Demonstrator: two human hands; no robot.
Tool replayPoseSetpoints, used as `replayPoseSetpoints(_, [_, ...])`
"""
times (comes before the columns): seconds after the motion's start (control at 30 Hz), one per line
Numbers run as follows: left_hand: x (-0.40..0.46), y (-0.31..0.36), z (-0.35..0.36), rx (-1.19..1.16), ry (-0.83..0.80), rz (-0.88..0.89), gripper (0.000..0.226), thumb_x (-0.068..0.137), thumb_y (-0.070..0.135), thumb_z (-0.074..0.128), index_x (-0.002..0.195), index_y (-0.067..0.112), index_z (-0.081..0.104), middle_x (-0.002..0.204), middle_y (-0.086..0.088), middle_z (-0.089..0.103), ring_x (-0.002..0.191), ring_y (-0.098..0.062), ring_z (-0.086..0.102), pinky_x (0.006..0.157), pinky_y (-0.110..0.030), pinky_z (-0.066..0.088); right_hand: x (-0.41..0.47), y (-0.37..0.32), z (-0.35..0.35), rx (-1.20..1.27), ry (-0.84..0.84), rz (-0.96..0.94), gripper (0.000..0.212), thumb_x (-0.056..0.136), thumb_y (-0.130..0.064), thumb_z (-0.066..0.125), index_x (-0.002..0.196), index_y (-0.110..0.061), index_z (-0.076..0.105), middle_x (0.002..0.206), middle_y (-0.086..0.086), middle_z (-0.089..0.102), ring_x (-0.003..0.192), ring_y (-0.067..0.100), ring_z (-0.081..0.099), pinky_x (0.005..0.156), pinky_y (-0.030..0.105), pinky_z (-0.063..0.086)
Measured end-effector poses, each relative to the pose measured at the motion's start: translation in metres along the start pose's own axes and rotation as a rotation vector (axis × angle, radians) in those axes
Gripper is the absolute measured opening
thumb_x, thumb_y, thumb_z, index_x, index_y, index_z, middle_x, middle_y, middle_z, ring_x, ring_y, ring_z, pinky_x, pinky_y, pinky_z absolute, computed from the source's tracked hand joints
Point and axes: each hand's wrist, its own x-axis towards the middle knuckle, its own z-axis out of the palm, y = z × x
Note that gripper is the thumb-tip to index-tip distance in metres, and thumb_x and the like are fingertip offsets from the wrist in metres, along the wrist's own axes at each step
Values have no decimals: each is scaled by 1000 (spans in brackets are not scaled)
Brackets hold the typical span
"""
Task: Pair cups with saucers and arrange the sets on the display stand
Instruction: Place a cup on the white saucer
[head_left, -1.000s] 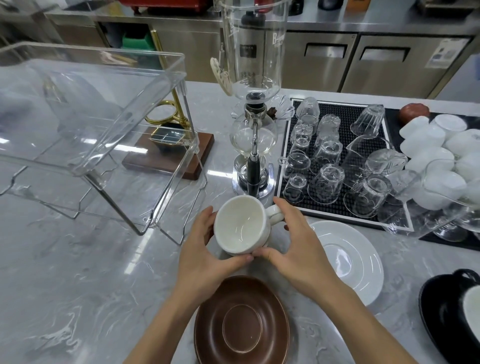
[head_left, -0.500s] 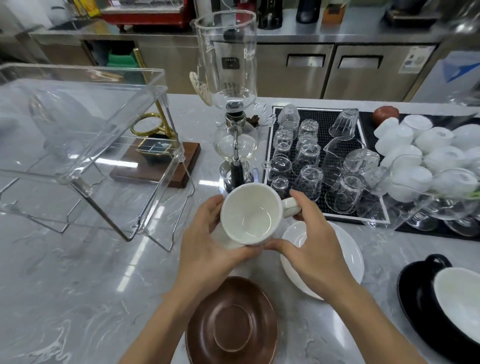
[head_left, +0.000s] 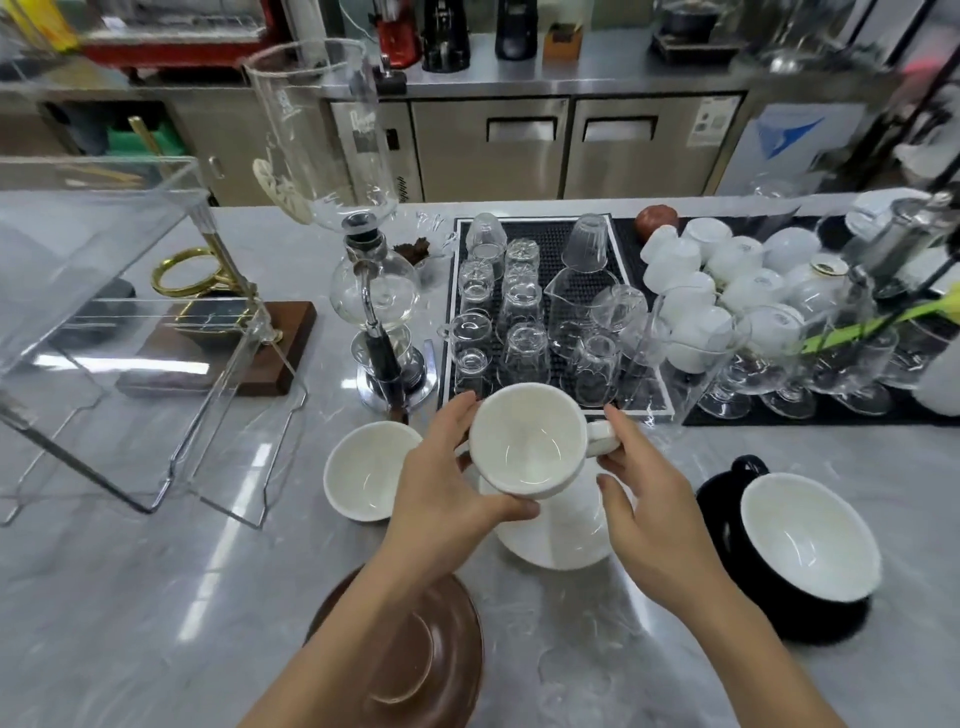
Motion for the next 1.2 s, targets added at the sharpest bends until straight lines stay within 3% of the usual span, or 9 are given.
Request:
replayPoseSetpoints(0.1, [2, -4, 10, 30, -56, 8, 115, 45, 28, 98, 142, 41, 38, 138, 24, 54, 129, -1, 51, 109, -35, 45, -4, 13, -1, 16, 8, 55, 69, 93, 6, 46, 152, -25, 28, 137, -9, 54, 126, 9, 53, 111, 33, 41])
replayPoseSetpoints(0.23, [6, -8, 20, 61, -114, 8, 99, 49, 15, 98, 113, 60, 38, 111, 55, 50, 113, 26, 46, 95, -10, 41, -9, 25, -2, 6, -16, 117, 70, 93, 3, 46, 154, -26, 25, 146, -3, 47, 129, 12, 50, 110, 29, 38])
replayPoseSetpoints(0.4, [6, -11, 28, 39, -136, -8, 103, 43, 25, 94, 124, 61, 42, 124, 41, 56, 122, 12, 51, 107, -29, 46, -10, 31, -2, -50, -16, 139, 69, 93, -1, 48, 154, -22, 25, 154, -4, 38, 140, 13, 38, 116, 31, 30])
replayPoseSetpoints(0.53, [7, -13, 31, 21, -145, -37, 115, 41, 25, 94, 143, 33, 41, 132, 28, 56, 128, 0, 51, 111, -37, 44, -10, 34, -2, -75, -26, 146, 67, 93, -1, 48, 154, -18, 27, 155, -5, 36, 142, 9, 33, 112, 20, 23])
replayPoseSetpoints(0.7, [7, -13, 36, 70, -157, -47, 103, 45, 15, 98, 124, 51, 42, 120, 39, 55, 121, 10, 51, 108, -29, 45, -11, 38, 0, -51, -4, 180, 64, 91, 0, 49, 151, -14, 32, 151, -2, 41, 137, 8, 37, 116, 30, 30])
replayPoseSetpoints(0.77, [6, -13, 37, 70, -160, -49, 108, 44, 18, 97, 134, 43, 41, 128, 31, 56, 126, 2, 51, 110, -34, 44, -12, 39, -1, -55, -1, 187, 63, 91, 0, 49, 150, -13, 34, 147, -2, 45, 135, 11, 41, 115, 33, 34])
replayPoseSetpoints(0.87, [4, -14, 37, 65, -169, -47, 116, 43, 25, 95, 145, 33, 39, 136, 23, 56, 130, -3, 50, 111, -39, 44, -14, 39, -2, -55, -4, 203, 61, 91, -1, 50, 149, -15, 36, 140, -7, 47, 126, 5, 44, 109, 26, 35])
replayPoseSetpoints(1.1, [1, -12, 35, 88, -194, 11, 109, 50, 23, 97, 134, 51, 33, 131, 35, 49, 127, 5, 48, 113, -32, 42, -16, 35, 1, -44, 17, 218, 62, 90, -2, 54, 148, -15, 36, 139, -4, 47, 122, 6, 44, 100, 19, 31])
replayPoseSetpoints(1.2, [-3, -10, 31, 90, -193, 45, 116, 54, 32, 96, 150, 37, 30, 149, 23, 41, 135, 2, 42, 115, -28, 38, -18, 31, 1, -44, 56, 201, 65, 90, -1, 55, 149, -15, 33, 143, -4, 43, 126, 5, 40, 100, 13, 28])
